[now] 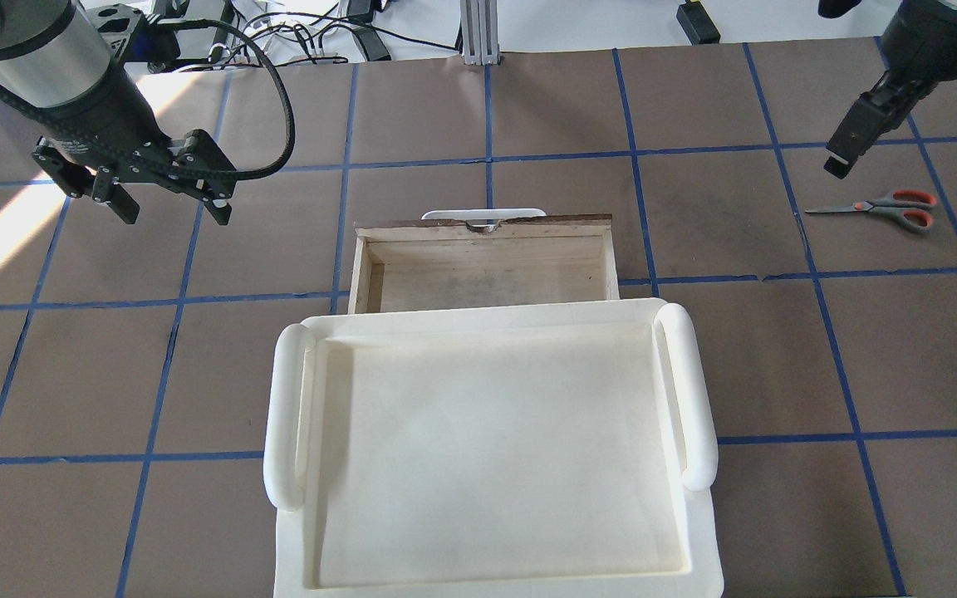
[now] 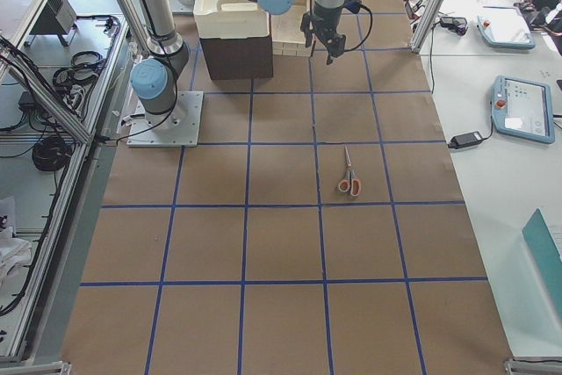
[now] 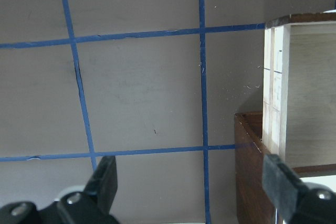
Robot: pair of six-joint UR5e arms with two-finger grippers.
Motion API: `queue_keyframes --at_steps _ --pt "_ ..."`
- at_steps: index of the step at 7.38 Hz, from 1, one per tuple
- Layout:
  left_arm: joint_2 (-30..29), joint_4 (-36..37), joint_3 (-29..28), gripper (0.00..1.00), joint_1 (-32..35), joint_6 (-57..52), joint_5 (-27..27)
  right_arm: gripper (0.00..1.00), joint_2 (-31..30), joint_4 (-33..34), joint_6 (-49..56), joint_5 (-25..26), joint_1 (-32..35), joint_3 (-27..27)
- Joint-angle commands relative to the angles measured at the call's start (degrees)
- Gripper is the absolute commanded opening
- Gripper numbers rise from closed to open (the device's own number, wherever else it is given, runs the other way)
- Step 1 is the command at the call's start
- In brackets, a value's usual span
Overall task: Put scissors in drawer and close it
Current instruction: 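Move the right gripper down over the grey-and-orange scissors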
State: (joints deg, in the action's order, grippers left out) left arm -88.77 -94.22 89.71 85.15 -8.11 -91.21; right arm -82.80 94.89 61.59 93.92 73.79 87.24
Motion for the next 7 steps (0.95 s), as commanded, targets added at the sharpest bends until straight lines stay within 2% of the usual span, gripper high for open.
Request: queue_keyframes --at_steps 1,4,6,7 --pt "0.0 0.0 0.0 1.0 0.0 -0.1 0.0 0.96 6.6 12.8 22.8 0.4 -7.6 4.1" --pt "0.0 0.0 0.0 1.0 0.0 -0.1 0.1 0.96 15.0 19.1 42.1 -6.1 -13.8 4.2" --pt "0.0 0.1 -0.1 1.0 0.0 -0.3 0.1 0.93 21.5 30.8 53.6 -6.2 -14.0 4.2" --pt "-0.1 0.1 0.0 1.0 0.0 -0.2 0.1 0.91 23.7 33.2 54.2 -6.4 -14.3 4.1"
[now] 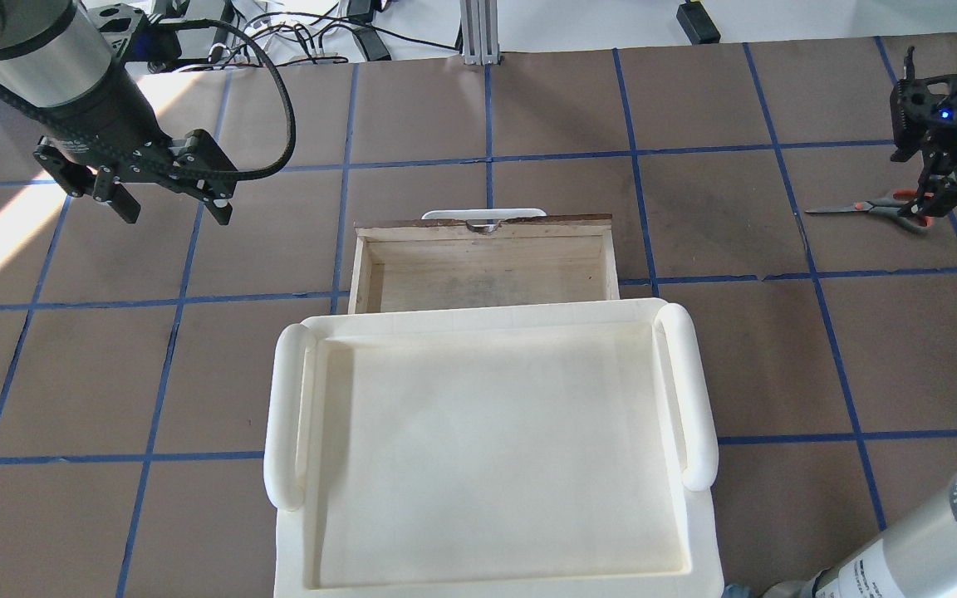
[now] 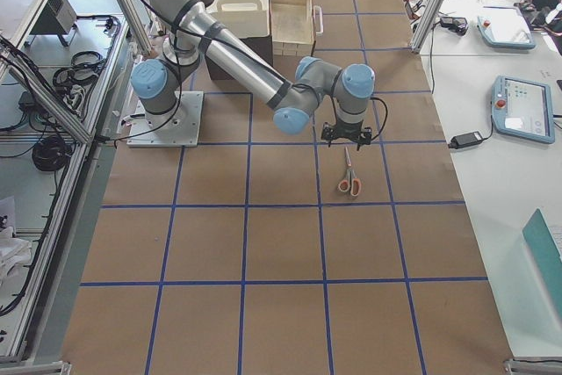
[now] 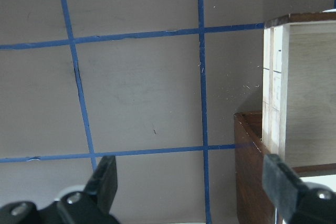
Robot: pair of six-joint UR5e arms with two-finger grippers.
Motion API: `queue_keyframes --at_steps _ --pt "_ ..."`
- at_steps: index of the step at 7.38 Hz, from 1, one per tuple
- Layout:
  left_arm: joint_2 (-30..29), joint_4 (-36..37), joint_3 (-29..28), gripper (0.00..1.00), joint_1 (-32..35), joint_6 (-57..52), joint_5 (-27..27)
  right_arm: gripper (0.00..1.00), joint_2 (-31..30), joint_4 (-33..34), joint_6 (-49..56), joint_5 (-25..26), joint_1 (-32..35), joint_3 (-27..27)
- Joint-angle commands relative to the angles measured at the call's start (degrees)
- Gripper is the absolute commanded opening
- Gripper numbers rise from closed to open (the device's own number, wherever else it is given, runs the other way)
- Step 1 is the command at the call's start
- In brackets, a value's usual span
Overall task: Put scissors in drawer and close it
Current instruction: 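Lower the right gripper and close it on the scissors handle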
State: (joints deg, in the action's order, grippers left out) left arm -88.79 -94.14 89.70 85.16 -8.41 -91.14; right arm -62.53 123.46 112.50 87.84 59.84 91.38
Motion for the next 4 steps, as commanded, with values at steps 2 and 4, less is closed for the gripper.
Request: queue_keyframes --at_steps 2,4 --pt "-0.1 0.0 -0.1 1.0 0.0 0.1 0.0 0.89 6.4 5.8 3.9 -2.0 -0.4 -1.7" --pt "-0.1 0.0 0.0 1.0 0.0 0.1 0.0 0.87 7.8 5.9 6.0 -1.9 -0.4 -2.2"
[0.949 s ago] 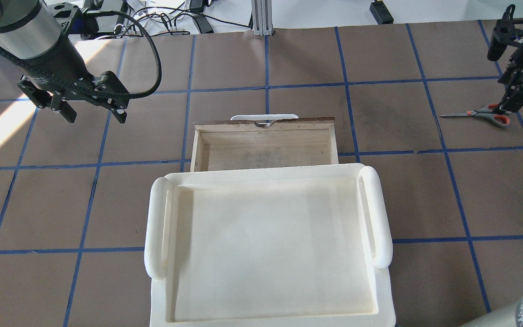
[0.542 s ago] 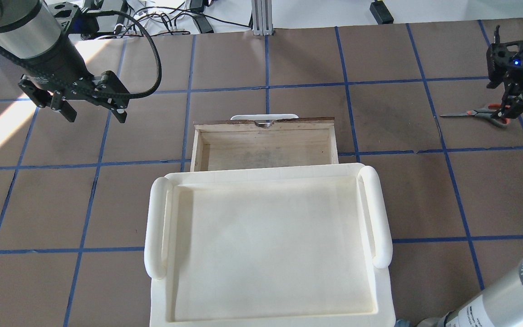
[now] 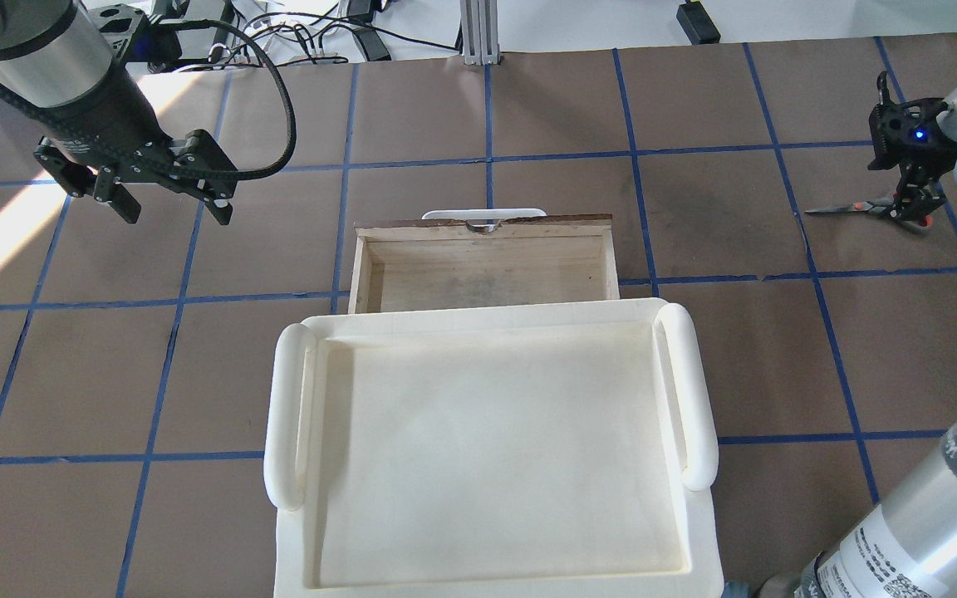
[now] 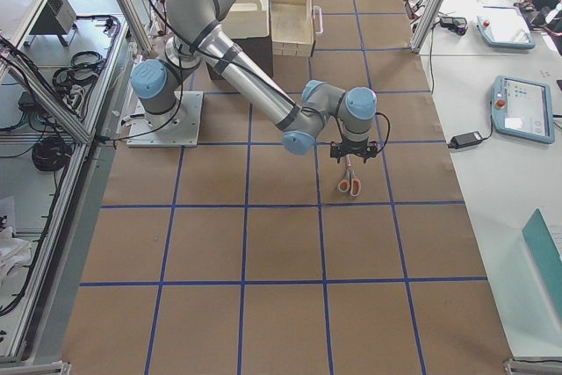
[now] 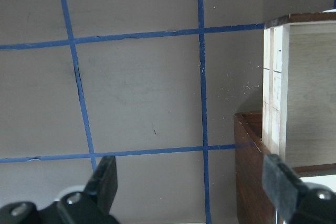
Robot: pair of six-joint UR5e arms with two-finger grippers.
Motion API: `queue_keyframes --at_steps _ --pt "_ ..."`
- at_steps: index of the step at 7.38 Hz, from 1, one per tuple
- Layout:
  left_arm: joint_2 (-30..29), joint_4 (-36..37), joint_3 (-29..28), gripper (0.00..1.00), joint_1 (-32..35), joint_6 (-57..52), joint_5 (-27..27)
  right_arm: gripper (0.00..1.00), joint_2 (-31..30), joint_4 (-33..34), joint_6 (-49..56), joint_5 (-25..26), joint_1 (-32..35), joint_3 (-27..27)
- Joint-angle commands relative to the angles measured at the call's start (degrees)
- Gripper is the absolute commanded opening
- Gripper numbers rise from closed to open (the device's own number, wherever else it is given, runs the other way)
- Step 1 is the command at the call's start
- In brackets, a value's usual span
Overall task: Put scissors in drawer and close it
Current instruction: 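Lower the right gripper and close it on the scissors handle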
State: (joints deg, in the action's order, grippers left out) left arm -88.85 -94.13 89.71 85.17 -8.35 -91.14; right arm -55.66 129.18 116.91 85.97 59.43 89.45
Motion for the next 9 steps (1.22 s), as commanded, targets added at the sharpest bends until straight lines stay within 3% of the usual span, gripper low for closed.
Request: queue_keyframes --at_steps 1,3,8,9 --pt "0.0 0.0 0.0 1.0 0.0 0.0 0.0 0.85 2.0 0.2 1.8 -0.1 0.0 -0.3" --pt "0.0 0.0 0.0 1.0 0.0 0.0 0.0 0.78 2.7 0.2 1.2 0.9 0.0 -0.4" --pt "-0.1 0.0 0.0 1.0 0.0 0.2 0.0 0.76 2.7 0.1 1.7 2.4 -0.7 -1.0" --pt "-0.2 0.5 0.0 1.0 0.0 0.3 0.0 0.72 2.8 0.2 1.8 2.5 -0.7 -1.0"
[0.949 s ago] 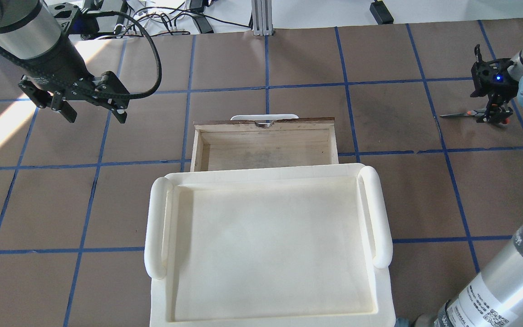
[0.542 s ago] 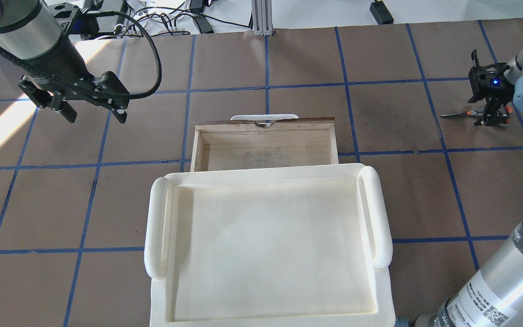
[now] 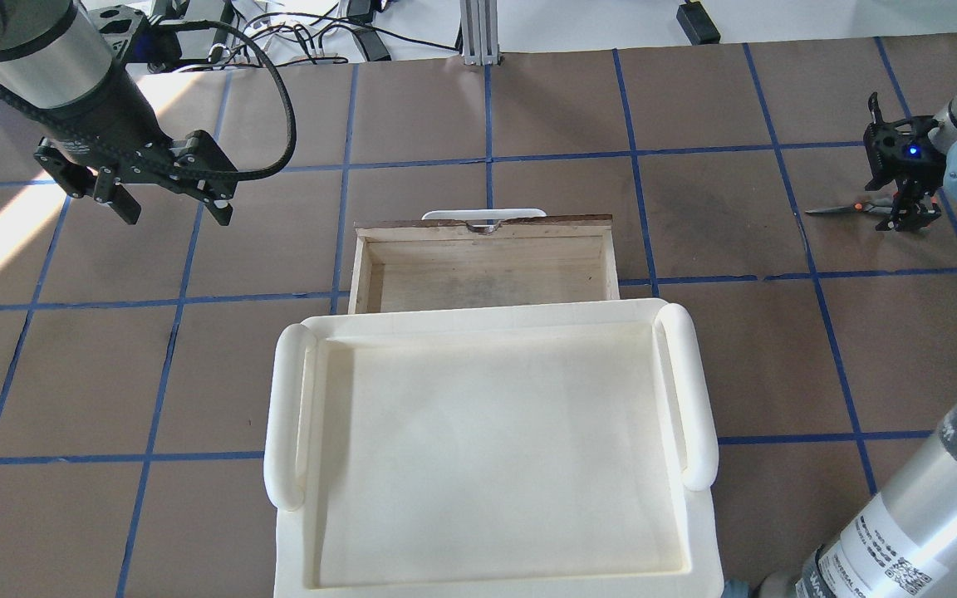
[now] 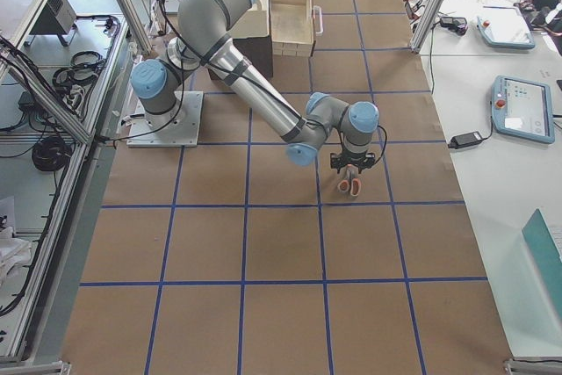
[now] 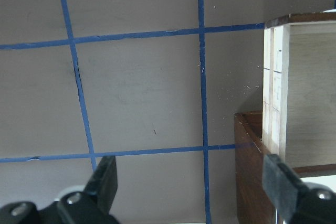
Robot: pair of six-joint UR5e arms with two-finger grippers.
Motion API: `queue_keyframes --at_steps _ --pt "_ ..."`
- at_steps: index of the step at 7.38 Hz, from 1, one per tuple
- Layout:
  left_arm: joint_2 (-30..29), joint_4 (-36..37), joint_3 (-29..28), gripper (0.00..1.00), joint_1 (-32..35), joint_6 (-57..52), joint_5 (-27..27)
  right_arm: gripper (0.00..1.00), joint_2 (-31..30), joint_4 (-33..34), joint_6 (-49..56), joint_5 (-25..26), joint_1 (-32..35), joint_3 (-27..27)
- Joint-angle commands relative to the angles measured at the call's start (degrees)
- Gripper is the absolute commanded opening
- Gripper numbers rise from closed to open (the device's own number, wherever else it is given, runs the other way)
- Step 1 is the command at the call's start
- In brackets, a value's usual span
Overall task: Put scissors in drawer and close it
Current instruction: 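Lower the right gripper and close it on the scissors handle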
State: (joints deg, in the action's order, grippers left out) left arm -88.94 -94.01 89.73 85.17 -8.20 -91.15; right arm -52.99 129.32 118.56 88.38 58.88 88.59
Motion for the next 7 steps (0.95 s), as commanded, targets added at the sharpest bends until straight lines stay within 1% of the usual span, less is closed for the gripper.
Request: queue_keyframes --at_steps 1,2,7 --pt "-0.1 0.7 0.0 1.0 0.0 0.1 -0.1 0.58 0.1 0.0 0.2 0.4 -0.2 -0.2" --pt "-0.3 0.7 0.0 1.0 0.0 0.1 0.0 0.55 0.1 -0.1 -0.1 0.1 -0.2 -0.3" --pt "-0.3 1.1 0.0 1.0 0.0 -0.1 -0.1 0.58 0.4 -0.8 0.2 -0.7 -0.2 -1.0"
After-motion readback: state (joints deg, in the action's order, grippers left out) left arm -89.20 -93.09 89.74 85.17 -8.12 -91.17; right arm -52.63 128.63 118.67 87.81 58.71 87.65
